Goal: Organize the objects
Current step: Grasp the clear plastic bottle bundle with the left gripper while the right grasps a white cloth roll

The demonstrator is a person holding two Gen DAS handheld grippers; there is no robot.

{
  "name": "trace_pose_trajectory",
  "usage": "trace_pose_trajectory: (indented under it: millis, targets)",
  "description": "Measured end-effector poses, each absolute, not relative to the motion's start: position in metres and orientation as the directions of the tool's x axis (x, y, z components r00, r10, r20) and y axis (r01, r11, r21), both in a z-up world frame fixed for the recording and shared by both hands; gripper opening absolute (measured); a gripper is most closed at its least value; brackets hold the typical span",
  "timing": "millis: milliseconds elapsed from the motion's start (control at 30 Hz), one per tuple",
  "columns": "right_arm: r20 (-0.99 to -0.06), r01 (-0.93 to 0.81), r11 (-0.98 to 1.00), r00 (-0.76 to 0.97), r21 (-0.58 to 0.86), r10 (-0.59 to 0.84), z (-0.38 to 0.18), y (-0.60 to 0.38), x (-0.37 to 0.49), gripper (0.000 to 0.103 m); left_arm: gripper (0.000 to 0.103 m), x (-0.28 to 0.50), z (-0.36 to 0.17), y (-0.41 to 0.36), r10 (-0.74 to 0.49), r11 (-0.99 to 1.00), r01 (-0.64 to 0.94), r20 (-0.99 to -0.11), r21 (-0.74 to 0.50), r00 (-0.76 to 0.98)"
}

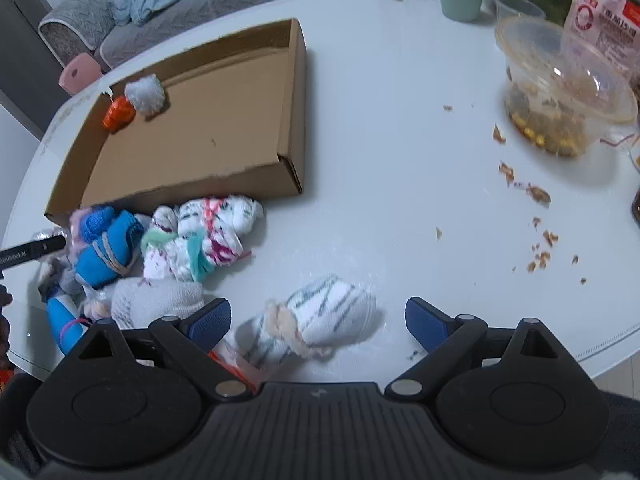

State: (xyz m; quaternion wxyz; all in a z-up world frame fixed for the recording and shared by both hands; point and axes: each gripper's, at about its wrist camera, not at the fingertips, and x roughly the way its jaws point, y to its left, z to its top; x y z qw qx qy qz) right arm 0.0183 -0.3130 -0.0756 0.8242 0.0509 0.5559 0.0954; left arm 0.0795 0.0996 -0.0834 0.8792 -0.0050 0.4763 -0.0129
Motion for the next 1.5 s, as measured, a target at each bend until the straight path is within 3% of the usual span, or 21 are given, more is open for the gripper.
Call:
trace_pose_trajectory:
  millis: [233,333,367,400,567,667,1033,1167,1500]
  targets:
    - [-0.916,-0.104,0.975,0.337,0.195,0.219,-0.085,-0.31,0.019,0.086,0.101,0.089,-0.089,0.095,-0.065,0.997,0.07,-0.838,-0.033,0.542]
    - [-0.916,-0.125,0.971,0.325,0.206,0.236,-0.087,-0.31,0.018,0.058,0.087,0.088,-0.091,0.095,-0.103,0.993,0.102,-0.851,-0.059,0.514]
    - [-0.919,-0.136,0.971,0.319,0.198,0.233,-0.087,-0.306,0.019,0.044,0.081,0.086,-0.091,0.094,-0.096,0.992,0.118,-0.849,-0.04,0.52]
    - [-0.919,-0.143,0.97,0.318,0.198,0.235,-0.087,-0.305,0.019,0.04,0.077,0.084,-0.091,0.094,-0.092,0.991,0.129,-0.846,-0.028,0.526]
    - [-0.913,-0.172,0.969,0.34,0.175,0.225,-0.086,-0.306,0.017,0.036,0.061,0.081,-0.088,0.103,-0.106,0.992,0.117,-0.837,-0.05,0.537]
    - [-0.913,-0.198,0.97,0.351,0.143,0.207,-0.087,-0.305,0.014,0.035,0.057,0.079,-0.087,0.105,-0.109,0.992,0.116,-0.833,-0.054,0.542]
    - [-0.924,-0.212,0.972,0.344,0.1,0.169,-0.1,-0.312,0.009,0.035,0.057,0.069,-0.088,0.108,-0.133,0.989,0.131,-0.816,-0.071,0.562]
    - [-0.914,-0.22,0.971,0.369,0.091,0.169,-0.095,-0.318,0.005,0.034,0.047,0.064,-0.086,0.113,-0.127,0.99,0.118,-0.809,-0.072,0.575]
    - [-0.891,-0.213,0.969,0.407,0.122,0.202,-0.075,-0.31,0.016,0.033,0.039,0.057,-0.057,0.122,-0.14,0.989,0.13,-0.783,-0.077,0.606]
